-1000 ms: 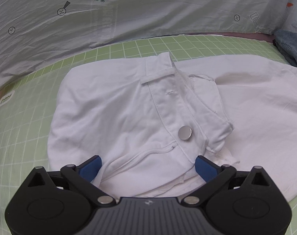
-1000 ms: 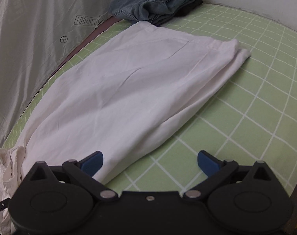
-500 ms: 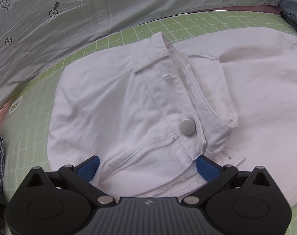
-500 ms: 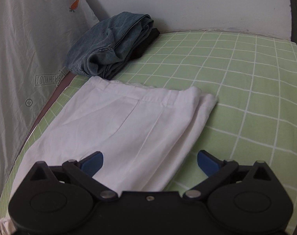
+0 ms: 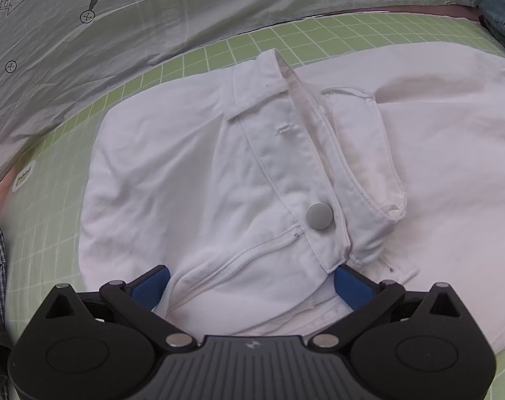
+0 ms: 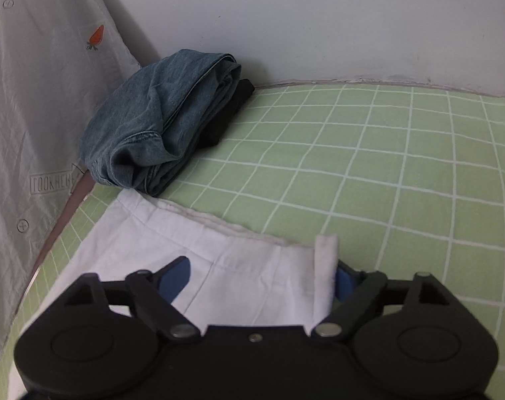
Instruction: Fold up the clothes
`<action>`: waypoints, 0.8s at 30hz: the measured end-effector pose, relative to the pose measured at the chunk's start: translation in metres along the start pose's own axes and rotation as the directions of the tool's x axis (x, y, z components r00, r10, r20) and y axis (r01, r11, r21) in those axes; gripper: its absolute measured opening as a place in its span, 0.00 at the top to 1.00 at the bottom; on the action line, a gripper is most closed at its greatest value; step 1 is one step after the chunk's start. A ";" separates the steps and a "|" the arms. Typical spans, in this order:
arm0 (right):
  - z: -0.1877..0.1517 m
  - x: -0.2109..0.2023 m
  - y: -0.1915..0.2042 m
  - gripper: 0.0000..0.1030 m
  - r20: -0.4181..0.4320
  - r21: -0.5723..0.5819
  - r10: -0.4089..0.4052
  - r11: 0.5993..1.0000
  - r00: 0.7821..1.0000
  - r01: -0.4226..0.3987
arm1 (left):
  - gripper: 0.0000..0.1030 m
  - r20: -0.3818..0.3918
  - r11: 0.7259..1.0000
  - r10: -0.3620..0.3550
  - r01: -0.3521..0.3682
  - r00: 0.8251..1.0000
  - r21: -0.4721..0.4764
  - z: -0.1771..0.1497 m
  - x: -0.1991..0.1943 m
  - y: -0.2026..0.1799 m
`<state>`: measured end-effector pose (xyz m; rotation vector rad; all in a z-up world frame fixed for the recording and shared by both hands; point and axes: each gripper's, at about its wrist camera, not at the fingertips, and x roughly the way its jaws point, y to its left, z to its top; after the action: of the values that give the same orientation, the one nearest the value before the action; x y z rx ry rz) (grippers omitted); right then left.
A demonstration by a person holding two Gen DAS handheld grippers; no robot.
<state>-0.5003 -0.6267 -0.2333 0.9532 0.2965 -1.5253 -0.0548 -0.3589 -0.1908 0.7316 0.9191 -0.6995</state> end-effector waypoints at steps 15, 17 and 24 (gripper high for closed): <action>-0.019 -0.064 0.052 0.90 0.014 -0.305 0.153 0.942 0.988 -0.141 | 0.00 -0.004 1.000 -0.020 0.020 1.000 0.001 0.000 0.002 0.003; -0.031 -0.076 0.075 0.90 -0.025 -0.355 0.236 0.906 0.971 -0.230 | 0.00 -0.001 1.000 -0.023 0.023 1.000 0.000 -0.001 0.002 0.003; -0.103 -0.087 0.133 0.89 -0.204 -0.458 0.302 0.811 0.931 -0.364 | 0.00 0.003 0.999 -0.043 0.043 0.999 -0.005 -0.002 0.003 0.007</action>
<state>-0.3460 -0.5246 -0.1914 0.6460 0.5455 -0.9956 -0.0492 -0.3541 -0.1921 0.7076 0.9360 -0.7361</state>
